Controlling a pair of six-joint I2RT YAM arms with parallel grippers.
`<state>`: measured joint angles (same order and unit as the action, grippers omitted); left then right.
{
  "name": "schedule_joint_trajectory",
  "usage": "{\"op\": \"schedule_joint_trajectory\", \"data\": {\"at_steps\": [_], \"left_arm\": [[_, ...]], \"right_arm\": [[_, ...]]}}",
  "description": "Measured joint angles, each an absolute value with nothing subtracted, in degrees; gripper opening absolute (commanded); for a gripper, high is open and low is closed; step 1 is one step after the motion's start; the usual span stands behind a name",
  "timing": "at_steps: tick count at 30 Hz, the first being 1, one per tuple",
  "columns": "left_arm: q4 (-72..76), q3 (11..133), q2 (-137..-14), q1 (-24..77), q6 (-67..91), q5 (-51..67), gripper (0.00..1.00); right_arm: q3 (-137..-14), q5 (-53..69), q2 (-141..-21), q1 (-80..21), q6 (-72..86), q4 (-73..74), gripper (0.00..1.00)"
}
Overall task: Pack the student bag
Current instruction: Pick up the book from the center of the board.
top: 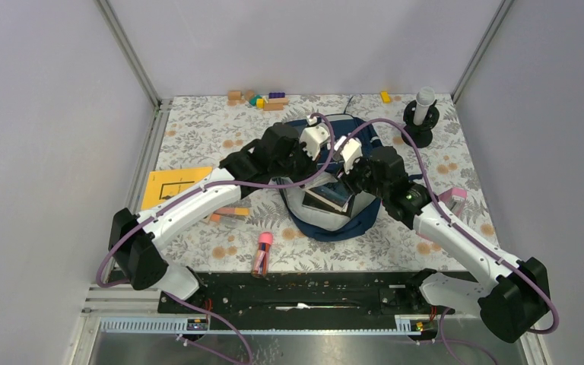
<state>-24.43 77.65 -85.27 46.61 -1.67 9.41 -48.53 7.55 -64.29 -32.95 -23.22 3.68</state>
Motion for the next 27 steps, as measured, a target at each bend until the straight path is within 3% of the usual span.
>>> {"op": "schedule_joint_trajectory", "data": {"at_steps": [2,3,6,8,10,16,27], "left_arm": [[-24.3,77.7,-85.3,46.6,-1.7,9.4,0.0],[-24.3,77.7,-85.3,46.6,-1.8,9.4,0.09],[-24.3,77.7,-85.3,46.6,-2.6,8.8,0.66],[-24.2,77.7,-85.3,46.5,-2.5,7.2,0.86],[-23.6,77.3,-85.2,46.2,-2.2,5.0,0.95],[-19.0,67.4,-79.6,39.7,5.5,1.1,0.99],[-12.3,45.9,-63.7,7.5,30.2,-0.7,0.99]], "right_arm": [[-48.5,8.8,-64.3,-32.9,-22.7,4.1,0.0],[-48.5,9.2,-64.3,-32.9,-22.5,4.2,0.0],[-47.2,9.7,-63.9,-32.9,-21.6,3.3,0.0],[-45.1,9.2,-62.9,-33.0,-20.7,2.2,0.0],[-42.3,8.1,-61.1,-33.0,-19.7,0.8,0.0],[-37.6,5.8,-56.7,-33.1,-17.6,-2.5,0.0],[-37.2,5.1,-56.3,-33.1,-16.1,-3.8,0.0]]}}
